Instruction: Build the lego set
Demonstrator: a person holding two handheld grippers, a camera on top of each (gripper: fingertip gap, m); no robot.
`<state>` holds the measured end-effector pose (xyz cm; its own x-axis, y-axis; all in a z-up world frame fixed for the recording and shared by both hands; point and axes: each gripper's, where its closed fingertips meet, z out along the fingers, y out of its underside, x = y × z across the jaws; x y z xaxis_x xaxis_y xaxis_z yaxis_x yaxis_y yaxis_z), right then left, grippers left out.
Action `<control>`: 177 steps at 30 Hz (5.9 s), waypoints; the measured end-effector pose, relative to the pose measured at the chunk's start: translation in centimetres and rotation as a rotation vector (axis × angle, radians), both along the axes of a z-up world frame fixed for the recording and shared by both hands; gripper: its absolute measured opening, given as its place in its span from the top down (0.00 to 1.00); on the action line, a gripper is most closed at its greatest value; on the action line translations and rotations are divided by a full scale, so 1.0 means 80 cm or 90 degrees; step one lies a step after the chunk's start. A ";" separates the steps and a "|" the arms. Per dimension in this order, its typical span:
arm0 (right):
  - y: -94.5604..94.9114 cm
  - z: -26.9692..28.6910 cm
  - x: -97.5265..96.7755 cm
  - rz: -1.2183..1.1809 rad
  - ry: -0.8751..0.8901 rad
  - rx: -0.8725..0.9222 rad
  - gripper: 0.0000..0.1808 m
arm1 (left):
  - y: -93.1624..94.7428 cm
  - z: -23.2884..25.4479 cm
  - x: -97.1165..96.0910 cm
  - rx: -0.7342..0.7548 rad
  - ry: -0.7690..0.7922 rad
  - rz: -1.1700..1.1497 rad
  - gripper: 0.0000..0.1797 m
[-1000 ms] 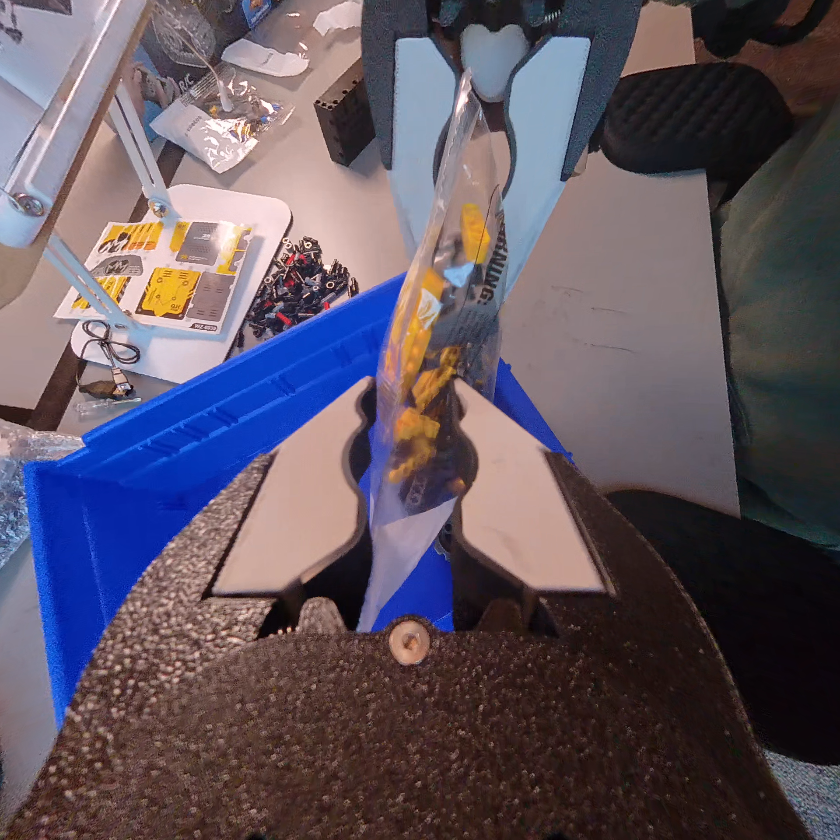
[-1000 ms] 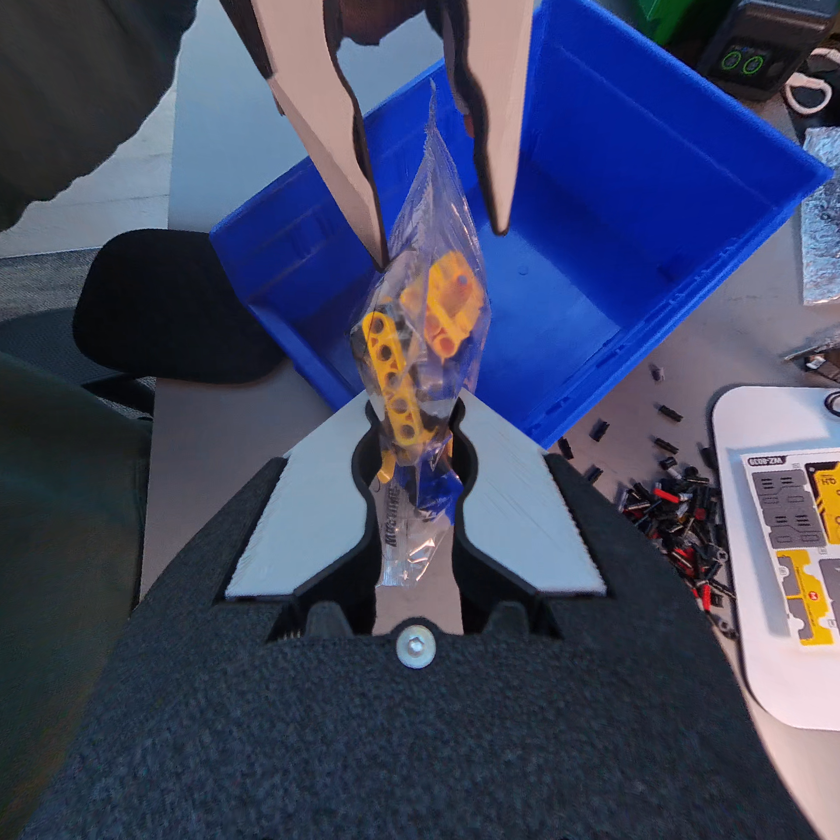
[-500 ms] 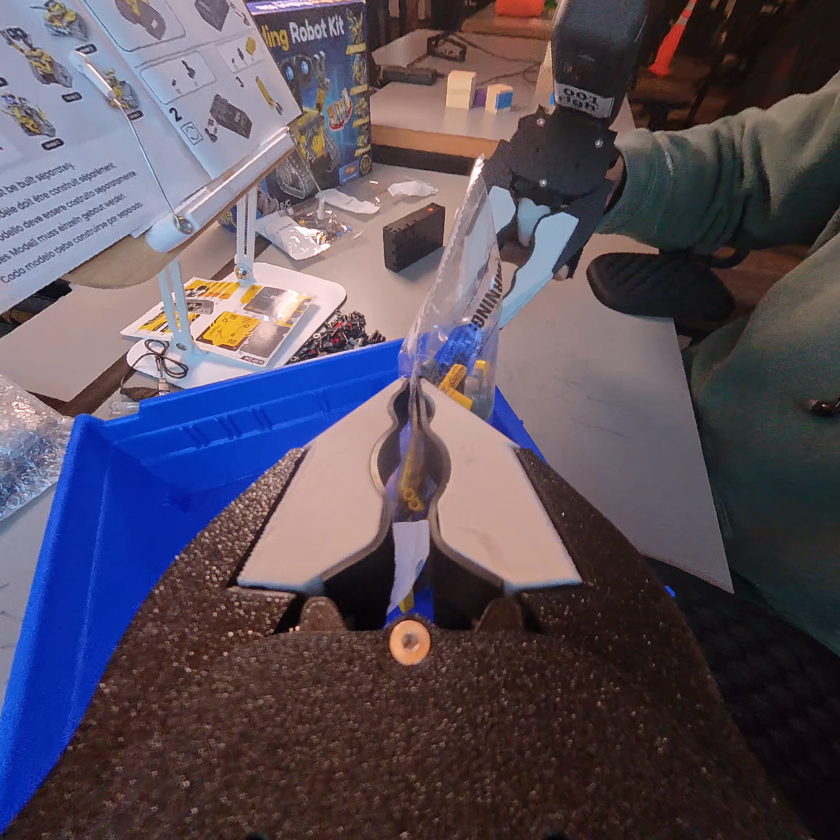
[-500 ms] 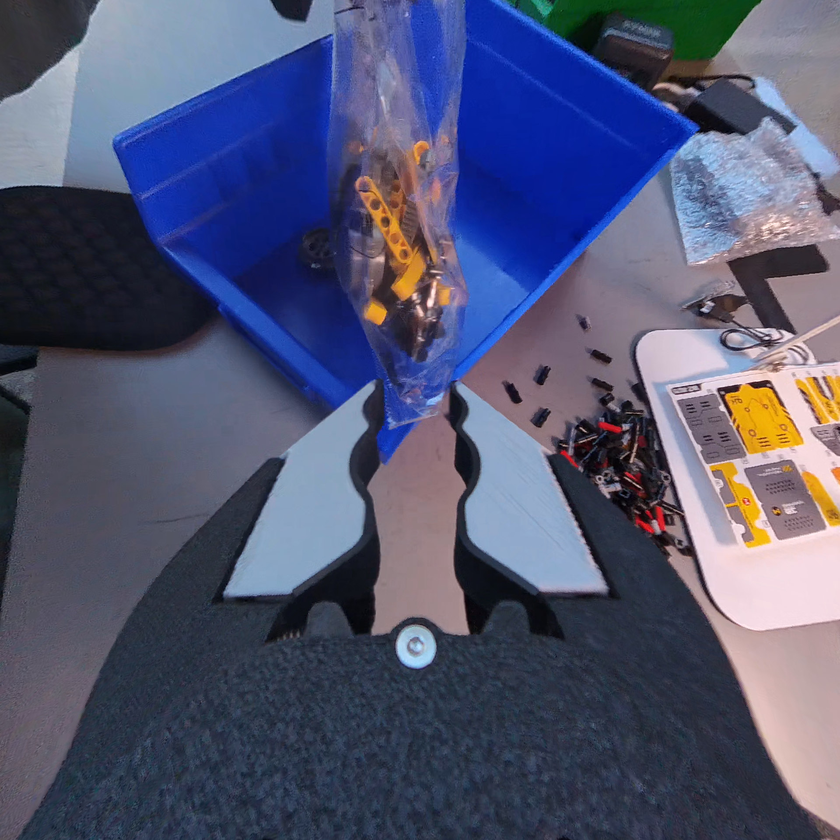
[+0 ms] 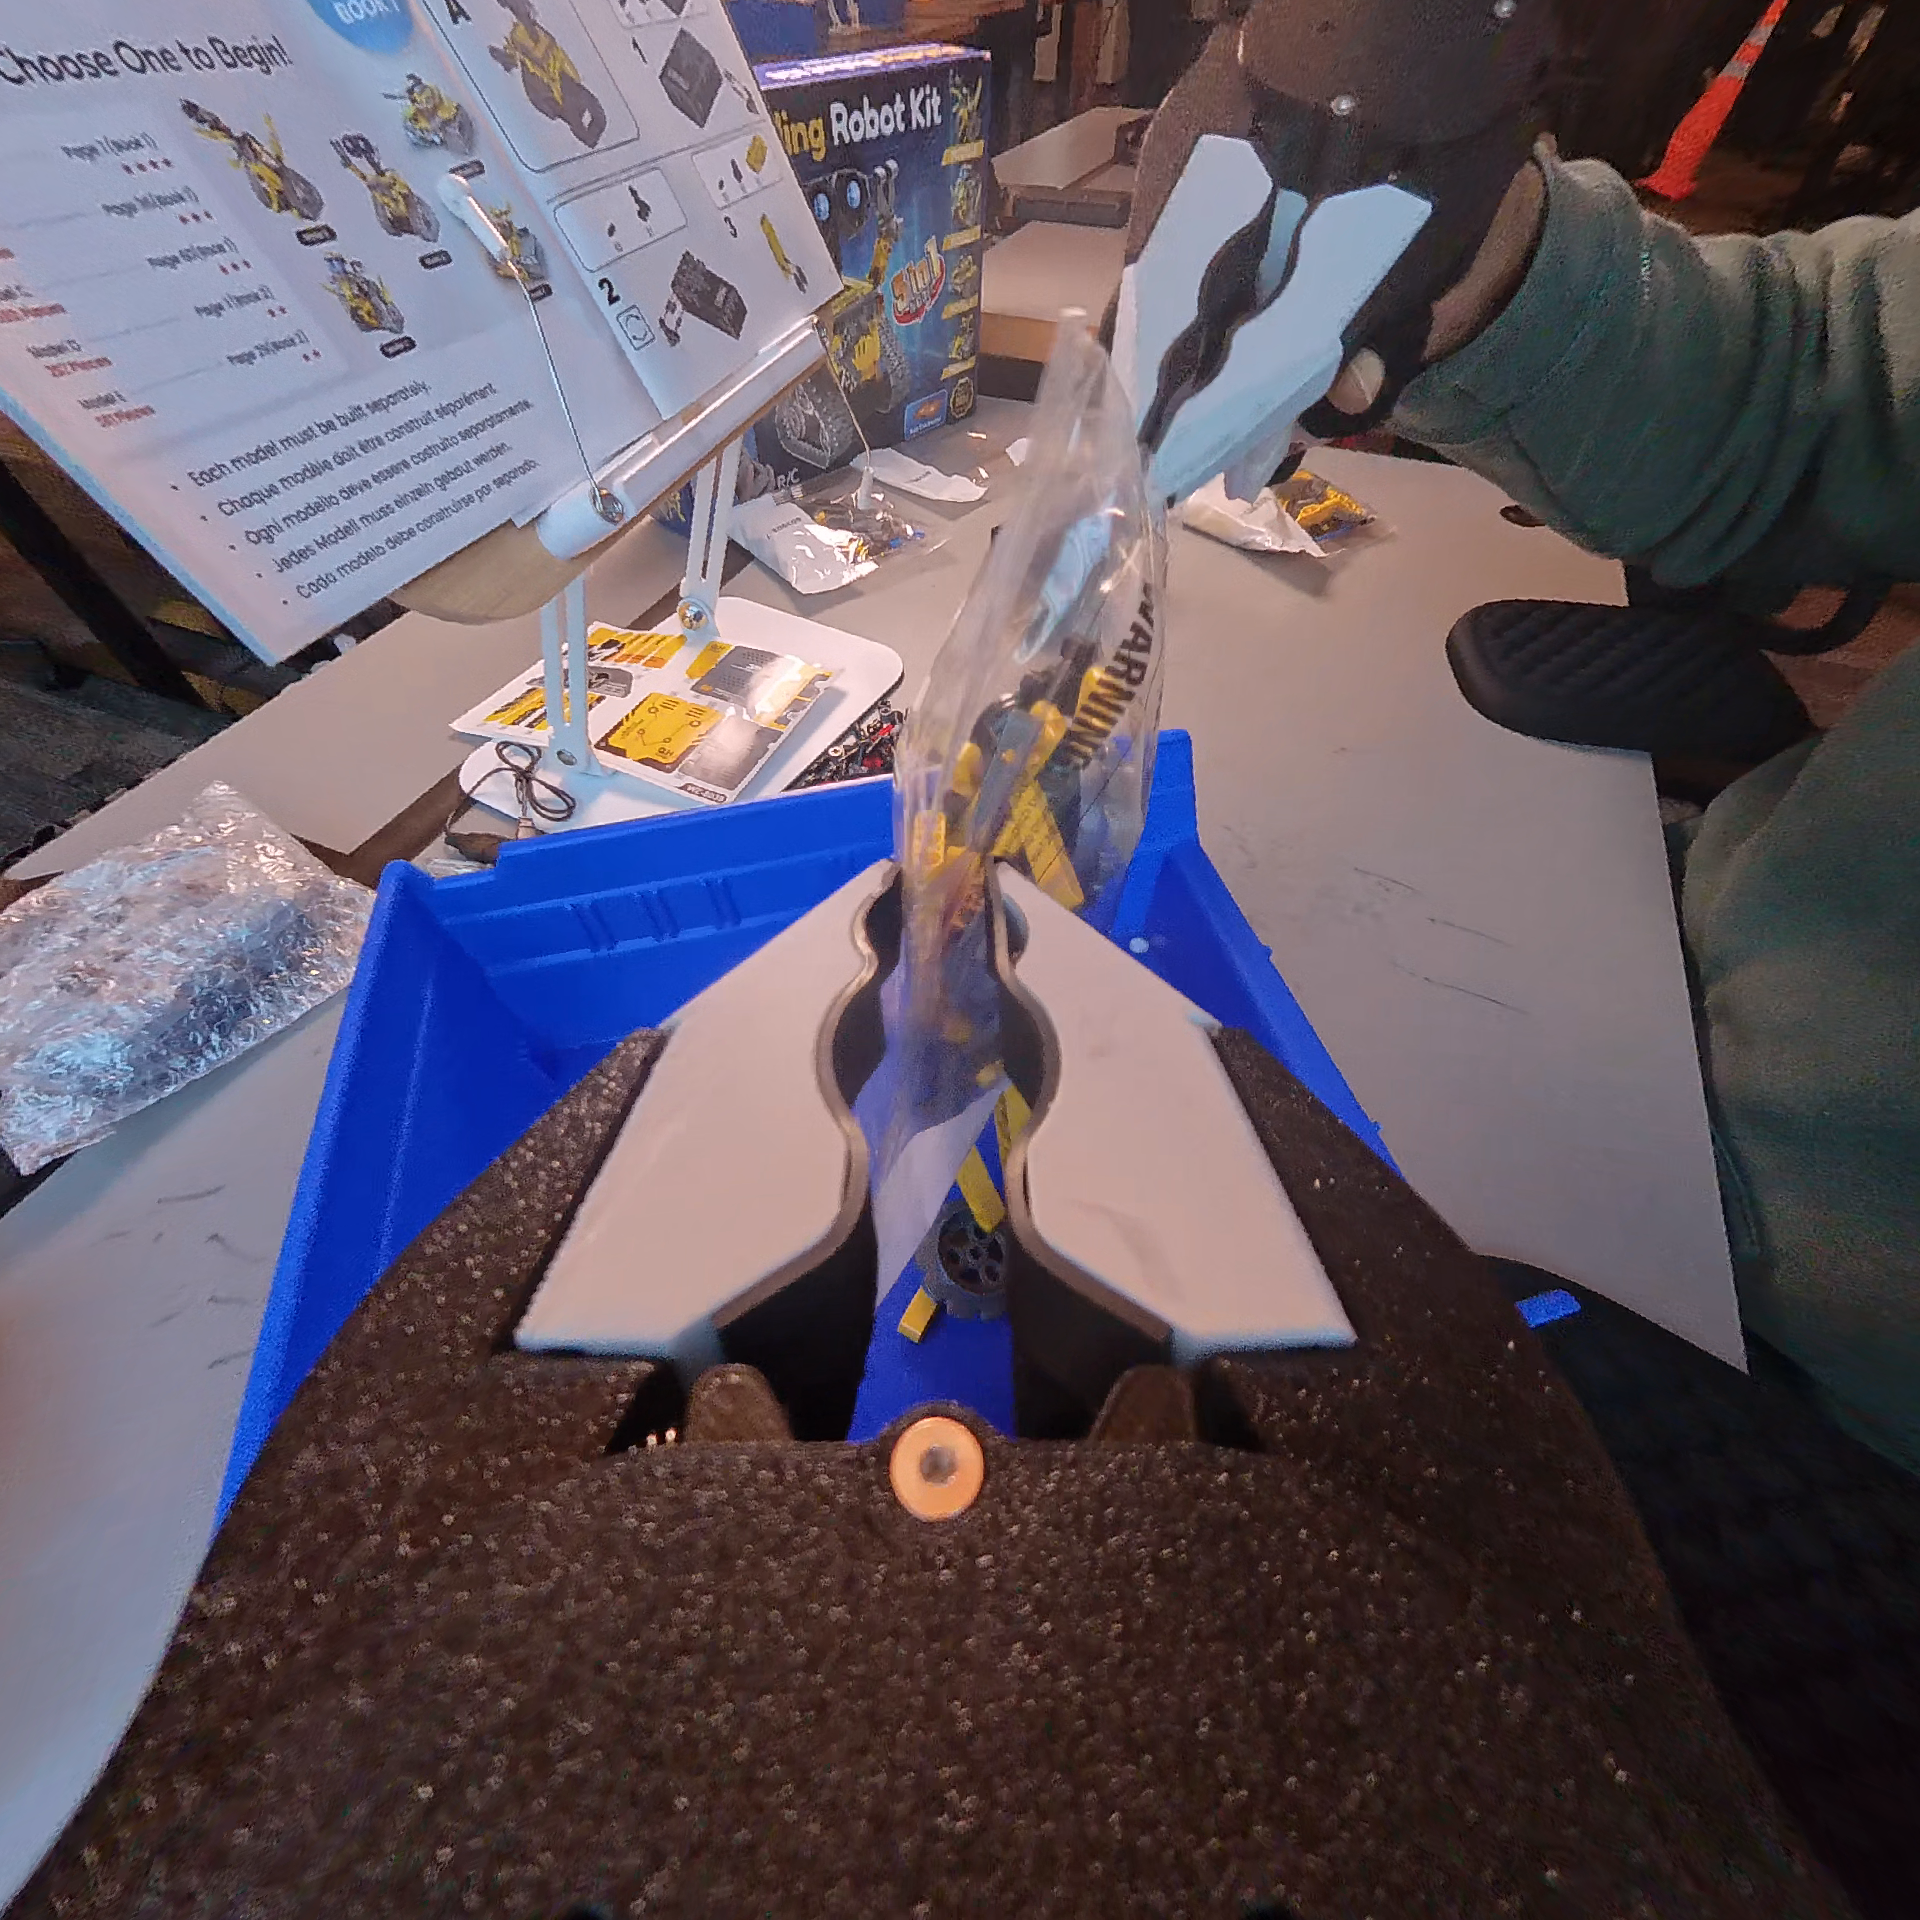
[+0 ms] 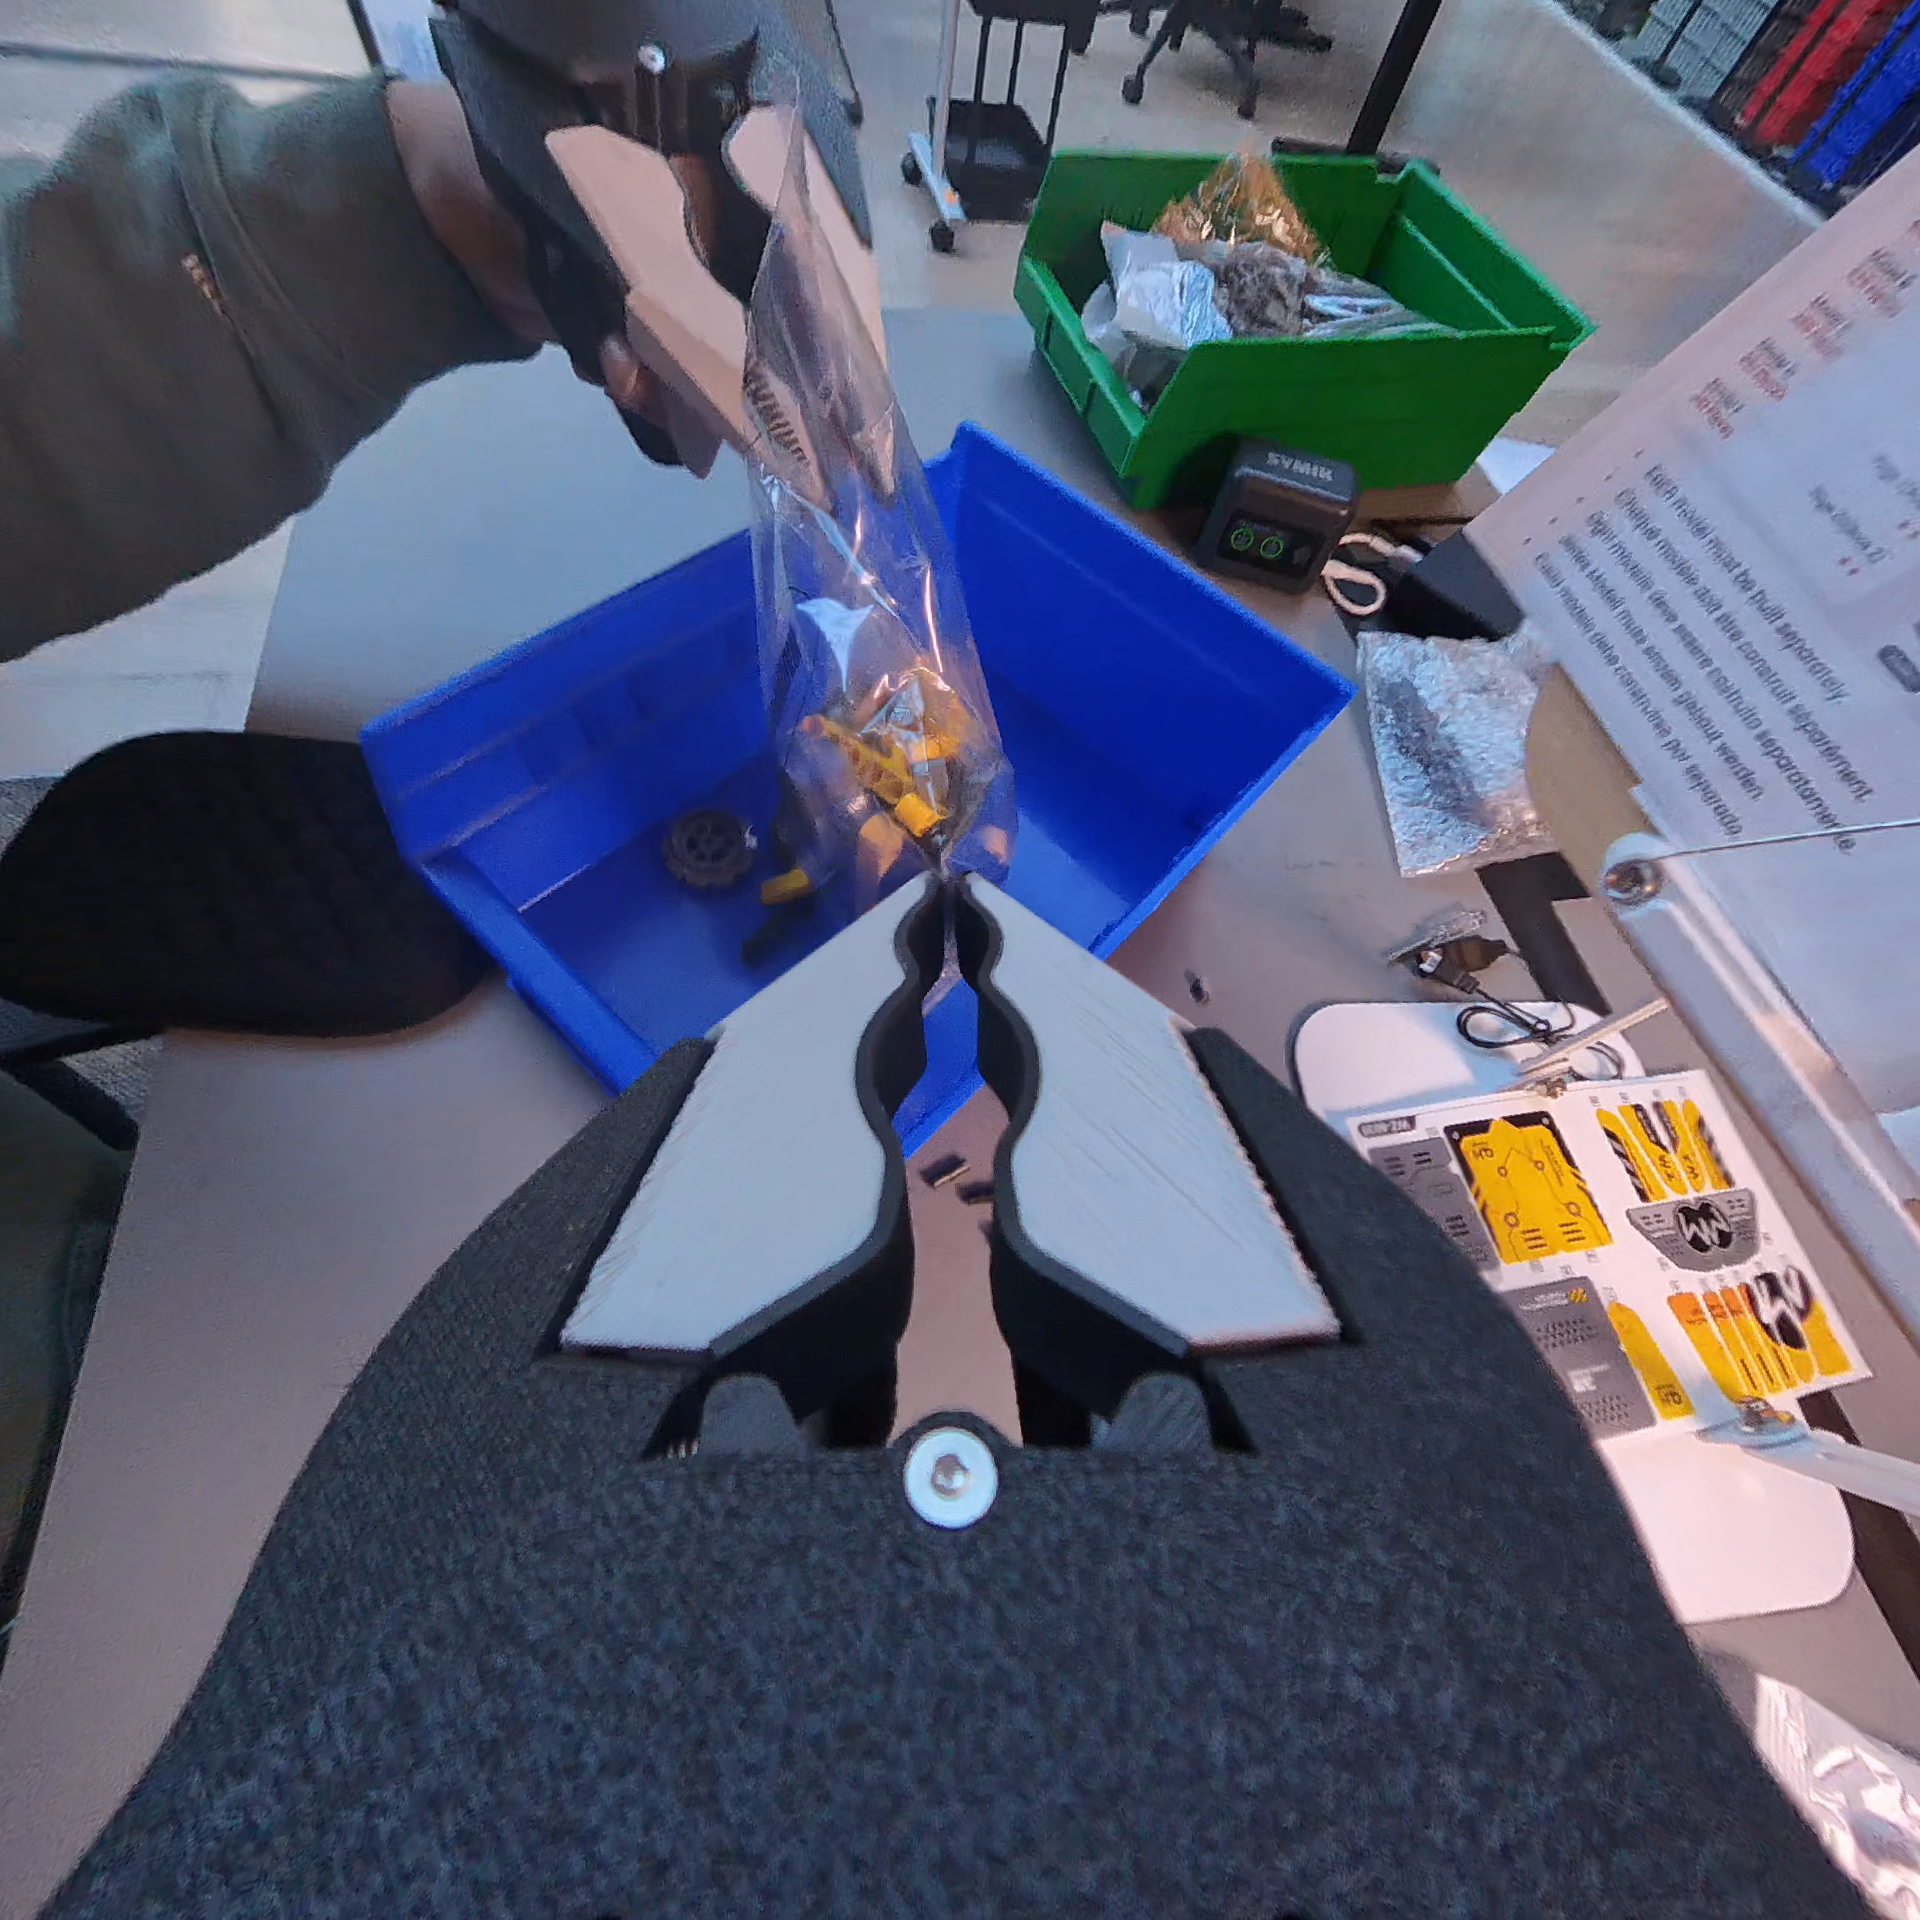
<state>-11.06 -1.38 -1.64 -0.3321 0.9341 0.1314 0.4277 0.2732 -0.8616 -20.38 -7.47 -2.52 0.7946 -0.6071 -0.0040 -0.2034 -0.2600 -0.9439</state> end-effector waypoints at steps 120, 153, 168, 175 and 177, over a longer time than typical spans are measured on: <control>-0.049 -0.090 -0.073 -0.048 0.214 0.457 1.00 | -0.001 -0.009 -0.010 -0.237 -0.389 0.135 0.68; -0.052 -0.043 -0.005 0.107 0.205 0.012 0.77 | 0.033 0.069 0.027 0.002 -0.088 0.058 1.00; 0.053 -0.068 -0.050 0.044 0.093 -0.270 0.69 | 0.018 0.104 0.047 0.248 -0.126 -0.044 1.00; 0.079 -0.066 -0.061 0.034 0.116 -0.387 0.67 | 0.013 0.117 0.036 0.339 -0.210 -0.063 1.00; 0.069 -0.052 -0.059 0.076 0.145 -0.433 0.79 | 0.017 0.118 0.034 0.354 -0.227 -0.060 1.00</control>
